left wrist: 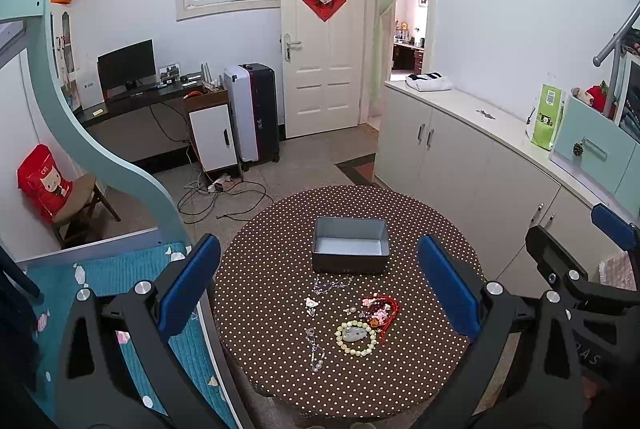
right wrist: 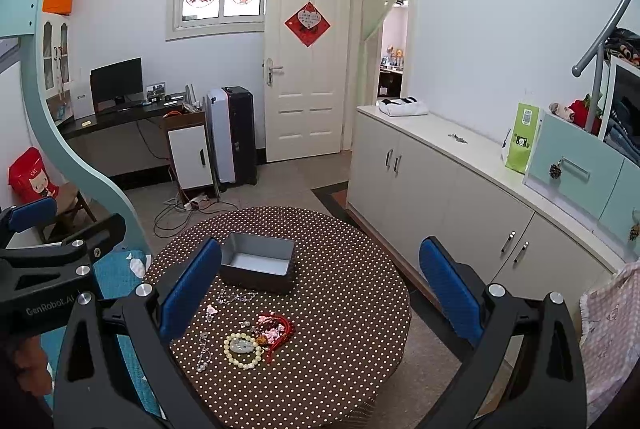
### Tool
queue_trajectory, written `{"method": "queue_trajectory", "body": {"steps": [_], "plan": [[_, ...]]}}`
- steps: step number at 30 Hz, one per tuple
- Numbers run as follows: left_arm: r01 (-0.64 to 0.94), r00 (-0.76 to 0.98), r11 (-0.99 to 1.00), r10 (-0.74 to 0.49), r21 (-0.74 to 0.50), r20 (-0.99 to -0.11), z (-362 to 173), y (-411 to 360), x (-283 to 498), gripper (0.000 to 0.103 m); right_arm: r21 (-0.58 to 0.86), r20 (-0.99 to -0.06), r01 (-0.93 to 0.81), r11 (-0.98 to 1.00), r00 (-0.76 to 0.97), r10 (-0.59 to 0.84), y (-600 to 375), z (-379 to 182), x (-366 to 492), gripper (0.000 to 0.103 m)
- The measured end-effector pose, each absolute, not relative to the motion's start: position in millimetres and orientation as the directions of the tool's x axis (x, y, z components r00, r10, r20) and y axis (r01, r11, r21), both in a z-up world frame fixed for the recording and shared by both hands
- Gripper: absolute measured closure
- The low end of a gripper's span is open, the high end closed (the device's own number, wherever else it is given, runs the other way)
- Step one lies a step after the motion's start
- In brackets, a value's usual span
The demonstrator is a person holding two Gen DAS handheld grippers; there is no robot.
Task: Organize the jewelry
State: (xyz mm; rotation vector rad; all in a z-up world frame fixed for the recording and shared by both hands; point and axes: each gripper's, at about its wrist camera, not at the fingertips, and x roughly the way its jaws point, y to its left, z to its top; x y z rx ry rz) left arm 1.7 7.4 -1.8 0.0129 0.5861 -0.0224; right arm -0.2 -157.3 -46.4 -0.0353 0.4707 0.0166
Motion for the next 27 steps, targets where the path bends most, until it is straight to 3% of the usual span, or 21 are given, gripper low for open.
{"method": "queue_trajectory", "body": {"steps": [27], "plan": [[0.024, 0.821, 1.000, -0.019, 0.001, -0.570, -3.1, 8.6, 3.9, 0.005, -0.013, -0.486, -0.036, 0.999, 0.873, 0.025, -153.8, -45.3, 1.7, 0.007]]}}
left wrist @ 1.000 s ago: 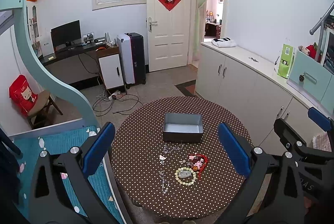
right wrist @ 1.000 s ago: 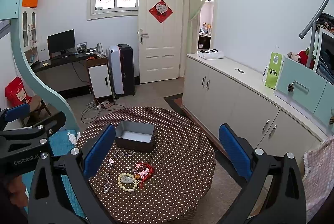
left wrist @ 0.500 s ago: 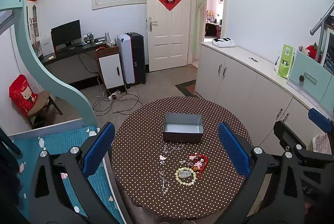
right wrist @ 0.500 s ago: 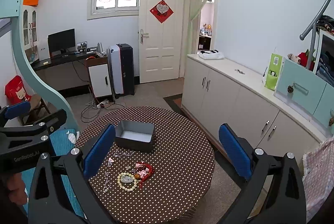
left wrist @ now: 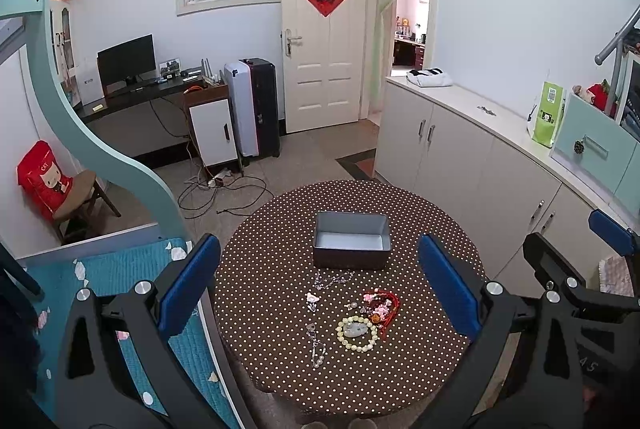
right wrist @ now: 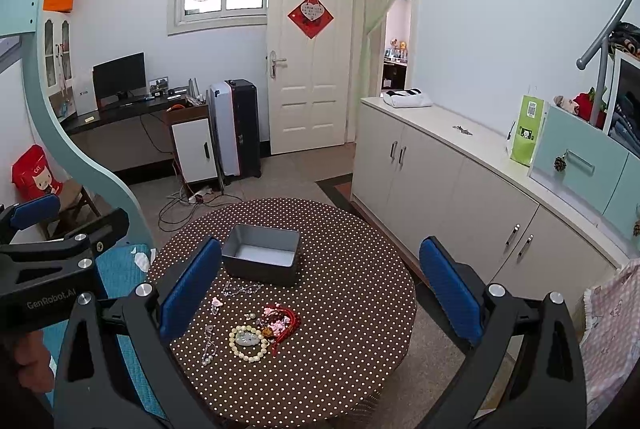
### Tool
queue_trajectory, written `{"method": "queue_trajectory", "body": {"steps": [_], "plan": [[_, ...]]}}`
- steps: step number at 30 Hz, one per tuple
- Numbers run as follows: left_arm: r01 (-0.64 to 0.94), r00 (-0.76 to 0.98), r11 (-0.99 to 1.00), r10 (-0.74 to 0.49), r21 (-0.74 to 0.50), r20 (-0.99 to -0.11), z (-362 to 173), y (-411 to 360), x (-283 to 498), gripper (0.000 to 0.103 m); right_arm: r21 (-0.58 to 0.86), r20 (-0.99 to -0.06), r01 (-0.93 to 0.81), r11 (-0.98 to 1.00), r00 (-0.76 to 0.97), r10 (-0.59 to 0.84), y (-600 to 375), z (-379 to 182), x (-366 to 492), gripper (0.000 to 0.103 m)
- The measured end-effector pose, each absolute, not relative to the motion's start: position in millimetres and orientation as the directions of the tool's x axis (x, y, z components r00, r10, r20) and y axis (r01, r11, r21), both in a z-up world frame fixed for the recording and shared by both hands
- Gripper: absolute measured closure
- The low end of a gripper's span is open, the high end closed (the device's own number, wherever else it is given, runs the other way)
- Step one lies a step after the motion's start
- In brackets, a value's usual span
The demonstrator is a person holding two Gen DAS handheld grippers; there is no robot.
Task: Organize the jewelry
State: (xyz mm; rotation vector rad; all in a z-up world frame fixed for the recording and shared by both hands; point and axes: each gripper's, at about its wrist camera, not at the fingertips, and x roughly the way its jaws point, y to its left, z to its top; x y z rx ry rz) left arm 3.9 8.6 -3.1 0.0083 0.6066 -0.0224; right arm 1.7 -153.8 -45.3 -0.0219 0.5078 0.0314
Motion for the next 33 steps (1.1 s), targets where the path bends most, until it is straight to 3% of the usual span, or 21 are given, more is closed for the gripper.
{"method": "queue_trajectory", "body": {"steps": [33], "plan": [[0.034, 0.802, 0.999, -0.036, -0.015, -0.597, -12.3, 13.1, 11.8, 0.005, -0.023, -0.509, -0.029, 0.999, 0.861, 0.014, -152.7, -54.0, 7.1, 0.007]]}}
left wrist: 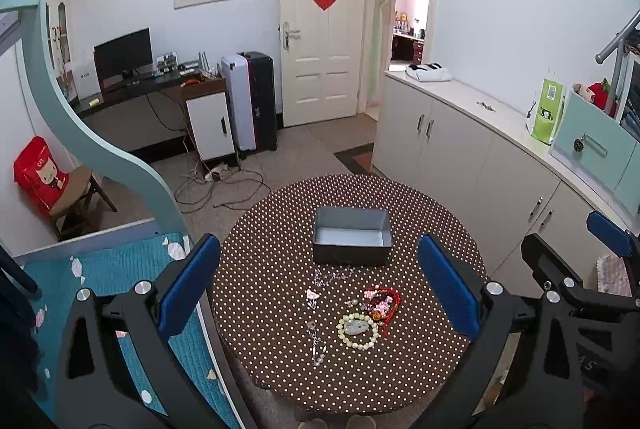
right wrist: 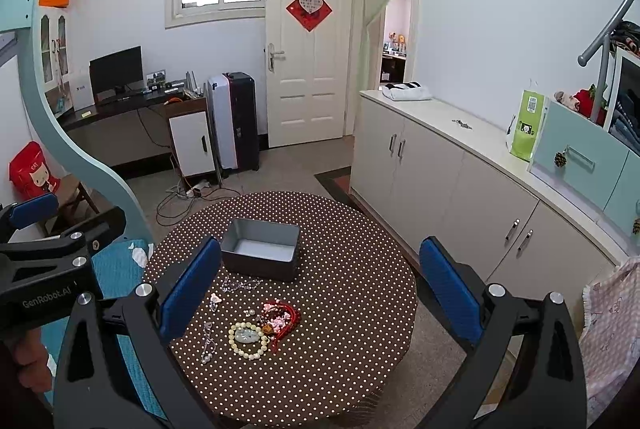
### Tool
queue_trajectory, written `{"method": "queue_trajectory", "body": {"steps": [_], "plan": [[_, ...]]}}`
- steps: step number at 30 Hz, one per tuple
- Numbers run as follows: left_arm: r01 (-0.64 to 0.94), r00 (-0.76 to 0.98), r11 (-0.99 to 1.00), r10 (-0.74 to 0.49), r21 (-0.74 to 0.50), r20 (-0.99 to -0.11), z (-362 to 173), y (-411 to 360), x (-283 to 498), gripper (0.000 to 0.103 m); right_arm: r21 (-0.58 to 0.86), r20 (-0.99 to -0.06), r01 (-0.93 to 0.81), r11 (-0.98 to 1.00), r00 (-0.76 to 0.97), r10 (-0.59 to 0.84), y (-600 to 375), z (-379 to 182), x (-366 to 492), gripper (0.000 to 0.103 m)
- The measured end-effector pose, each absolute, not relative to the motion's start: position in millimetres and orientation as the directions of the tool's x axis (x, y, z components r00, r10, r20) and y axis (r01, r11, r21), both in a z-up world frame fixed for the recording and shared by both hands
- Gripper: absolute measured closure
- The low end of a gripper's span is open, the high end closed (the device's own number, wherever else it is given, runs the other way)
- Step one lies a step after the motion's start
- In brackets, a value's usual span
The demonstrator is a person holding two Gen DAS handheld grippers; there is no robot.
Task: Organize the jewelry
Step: 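Move both tools down toward the jewelry beside the grey box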
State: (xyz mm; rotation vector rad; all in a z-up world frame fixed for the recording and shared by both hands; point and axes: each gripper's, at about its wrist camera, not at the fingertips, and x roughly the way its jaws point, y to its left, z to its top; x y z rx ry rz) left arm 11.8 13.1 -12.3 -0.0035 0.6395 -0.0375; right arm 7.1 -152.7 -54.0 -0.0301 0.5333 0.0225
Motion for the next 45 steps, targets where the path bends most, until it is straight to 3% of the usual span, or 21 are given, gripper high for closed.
{"method": "queue_trajectory", "body": {"steps": [12, 23, 30, 34, 40, 44, 45], "plan": [[0.017, 0.649, 0.993, -0.097, -0.113, -0.755, -56, 41, 44, 0.005, -0.072, -0.636, -0.053, 0.996, 0.772, -0.005, -136, -82, 29, 0.007], [-0.023, 0.449, 0.989, -0.119, -0.145, -0.885, -123, 74, 65, 0.005, 0.135, -0.853, -0.027, 0.990, 0.506, 0.130, -142, -131, 58, 0.007], [-0.016, 0.362, 0.990, -0.128, -0.143, -0.923, -159, 86, 66, 0.005, 0.135, -0.873, 0.037, 0.990, 0.477, 0.101, -154, -147, 53, 0.007], [0.001, 0.299, 0.975, -0.212, -0.222, -0.930, -181, 89, 64, 0.005, 0.097, -0.862, 0.037, 0.995, 0.503, 0.065, -153, -161, 47, 0.007], [0.012, 0.245, 0.990, -0.139, -0.141, -0.959, -212, 86, 66, 0.006, 0.078, -0.853, -0.048, 0.996, 0.513, 0.091, -138, -186, 54, 0.008], [0.005, 0.224, 0.991, -0.132, -0.134, -0.966, -228, 82, 75, 0.006, 0.038, -0.853, -0.125, 0.991, 0.513, 0.097, -127, -203, 64, 0.020], [0.003, 0.218, 0.990, -0.137, -0.139, -0.966, -233, 80, 79, 0.011, 0.036, -0.857, -0.144, 0.989, 0.504, 0.104, -125, -208, 68, 0.022]]}}
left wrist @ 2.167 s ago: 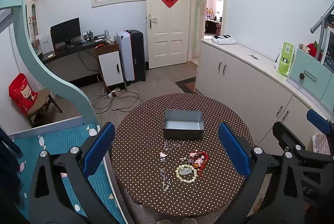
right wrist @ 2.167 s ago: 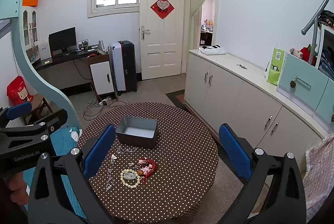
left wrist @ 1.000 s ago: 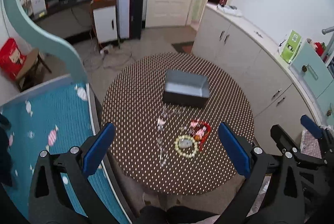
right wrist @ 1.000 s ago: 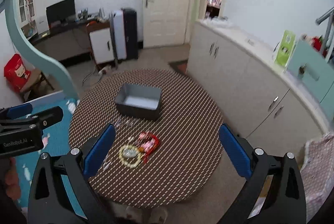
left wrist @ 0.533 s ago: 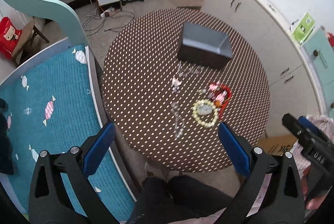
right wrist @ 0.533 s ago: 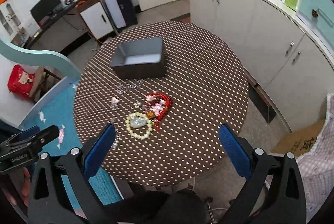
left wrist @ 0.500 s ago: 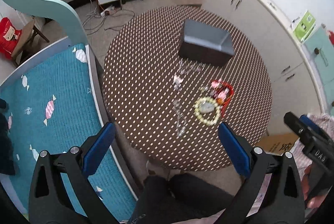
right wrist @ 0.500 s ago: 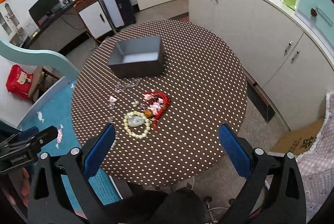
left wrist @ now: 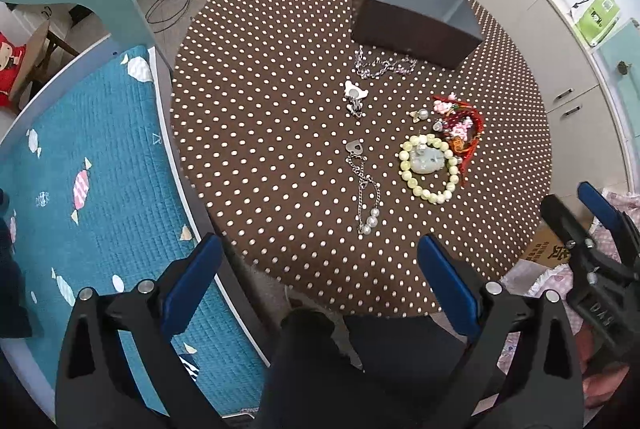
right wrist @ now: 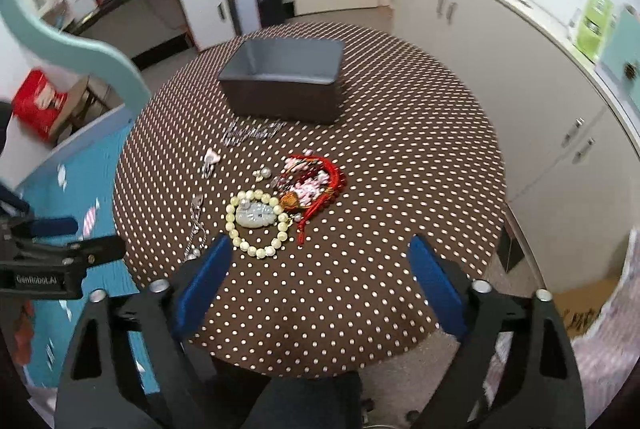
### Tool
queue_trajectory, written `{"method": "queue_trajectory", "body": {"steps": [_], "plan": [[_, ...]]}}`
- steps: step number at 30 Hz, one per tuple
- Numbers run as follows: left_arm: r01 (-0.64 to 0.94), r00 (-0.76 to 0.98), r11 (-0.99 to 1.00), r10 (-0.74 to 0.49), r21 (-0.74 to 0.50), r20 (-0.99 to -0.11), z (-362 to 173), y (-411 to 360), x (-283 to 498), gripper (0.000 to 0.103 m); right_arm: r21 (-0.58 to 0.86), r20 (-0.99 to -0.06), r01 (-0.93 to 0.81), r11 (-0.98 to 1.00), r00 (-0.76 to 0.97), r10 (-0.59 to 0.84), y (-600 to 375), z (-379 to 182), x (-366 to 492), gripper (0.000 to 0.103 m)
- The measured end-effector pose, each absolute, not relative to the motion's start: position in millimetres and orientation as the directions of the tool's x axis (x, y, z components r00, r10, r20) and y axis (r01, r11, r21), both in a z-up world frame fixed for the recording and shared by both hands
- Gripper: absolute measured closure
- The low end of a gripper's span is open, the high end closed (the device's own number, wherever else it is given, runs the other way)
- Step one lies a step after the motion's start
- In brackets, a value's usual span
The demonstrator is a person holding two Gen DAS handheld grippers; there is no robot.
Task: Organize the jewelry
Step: 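Move both tools down toward the jewelry beside the grey box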
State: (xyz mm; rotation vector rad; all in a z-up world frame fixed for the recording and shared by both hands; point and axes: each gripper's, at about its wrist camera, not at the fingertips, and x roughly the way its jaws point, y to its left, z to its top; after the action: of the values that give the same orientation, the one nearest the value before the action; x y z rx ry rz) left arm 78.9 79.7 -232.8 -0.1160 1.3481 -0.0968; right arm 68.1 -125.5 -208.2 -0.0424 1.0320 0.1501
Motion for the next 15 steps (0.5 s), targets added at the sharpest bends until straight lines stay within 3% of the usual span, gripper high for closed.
{"method": "queue_trajectory", "body": {"steps": [1, 2, 6, 8, 15], "plan": [[0.002, 0.213, 0.989, -0.144, -0.147, -0.966, -236, 77, 82, 0.016, 0.039, -0.862, -0.168, 0.985, 0.493, 0.118, -125, -214, 73, 0.025], [0.002, 0.203, 0.987, -0.155, -0.158, -0.967, -241, 74, 87, 0.030, 0.047, -0.866, -0.190, 0.981, 0.482, 0.135, -124, -220, 78, 0.031], [-0.024, 0.145, 0.989, -0.138, -0.143, -0.980, -263, 63, 103, 0.033, 0.122, -0.886, -0.246, 0.962, 0.411, 0.217, -125, -245, 103, 0.048], [-0.034, 0.127, 0.987, -0.151, -0.157, -0.980, -270, 60, 107, 0.034, 0.155, -0.897, -0.254, 0.955, 0.368, 0.243, -126, -258, 112, 0.064], [-0.072, 0.076, 0.981, -0.174, -0.180, -0.982, -294, 49, 125, 0.045, 0.305, -0.888, -0.317, 0.898, 0.247, 0.389, -127, -278, 138, 0.073]]}}
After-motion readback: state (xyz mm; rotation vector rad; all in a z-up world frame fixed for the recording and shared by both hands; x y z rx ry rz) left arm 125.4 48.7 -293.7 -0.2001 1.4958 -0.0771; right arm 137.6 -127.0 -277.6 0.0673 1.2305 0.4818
